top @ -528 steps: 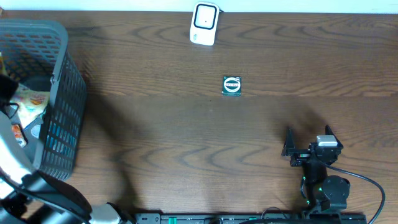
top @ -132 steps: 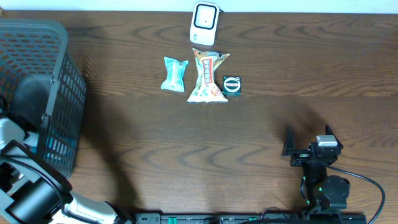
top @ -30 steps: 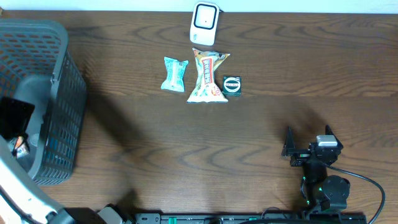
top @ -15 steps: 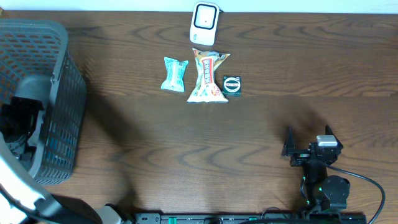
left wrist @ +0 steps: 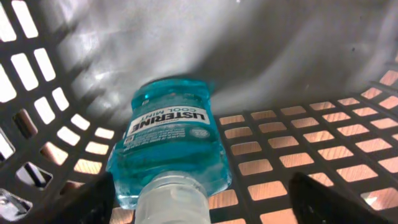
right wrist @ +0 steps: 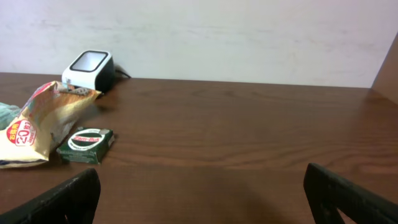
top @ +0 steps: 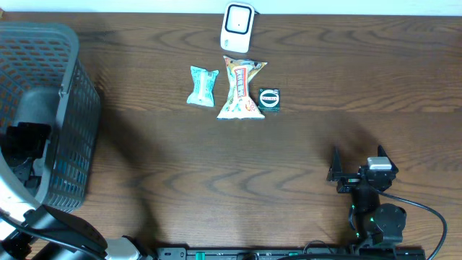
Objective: Scan the item barcode
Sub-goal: 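Reach the left gripper down to the blue Listerine bottle in the basket, then grasp the Listerine bottle cap with the left gripper and lift it, then carry the bottle to the scanner and stand it right of the box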
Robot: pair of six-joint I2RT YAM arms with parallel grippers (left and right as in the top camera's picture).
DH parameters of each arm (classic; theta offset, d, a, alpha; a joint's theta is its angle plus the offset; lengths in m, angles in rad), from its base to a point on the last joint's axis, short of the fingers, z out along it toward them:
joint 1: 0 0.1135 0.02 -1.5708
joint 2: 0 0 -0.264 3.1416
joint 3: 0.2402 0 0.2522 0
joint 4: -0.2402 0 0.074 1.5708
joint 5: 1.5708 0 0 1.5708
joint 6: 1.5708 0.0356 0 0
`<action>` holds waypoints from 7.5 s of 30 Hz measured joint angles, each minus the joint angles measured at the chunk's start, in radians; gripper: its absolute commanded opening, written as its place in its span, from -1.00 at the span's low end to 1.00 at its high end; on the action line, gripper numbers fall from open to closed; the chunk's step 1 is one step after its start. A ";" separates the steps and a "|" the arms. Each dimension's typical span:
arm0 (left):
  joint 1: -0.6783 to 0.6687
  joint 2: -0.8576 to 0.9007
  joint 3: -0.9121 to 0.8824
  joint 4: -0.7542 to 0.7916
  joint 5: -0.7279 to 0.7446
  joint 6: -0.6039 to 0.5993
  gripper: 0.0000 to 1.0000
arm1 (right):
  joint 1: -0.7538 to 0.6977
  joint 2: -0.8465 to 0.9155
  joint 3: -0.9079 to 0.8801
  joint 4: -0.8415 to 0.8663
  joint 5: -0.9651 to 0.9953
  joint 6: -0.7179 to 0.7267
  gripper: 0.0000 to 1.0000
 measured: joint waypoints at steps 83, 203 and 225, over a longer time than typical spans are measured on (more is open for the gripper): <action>0.005 -0.003 0.018 -0.062 -0.022 0.003 -0.33 | 0.000 0.000 0.000 0.000 0.000 0.000 0.98; -1.542 0.537 0.410 0.784 -0.221 0.190 -0.25 | 0.000 0.000 0.000 0.000 0.000 0.000 0.99; -1.542 0.537 0.410 0.831 -0.225 0.192 0.06 | 0.000 0.000 0.000 0.000 0.000 0.000 0.99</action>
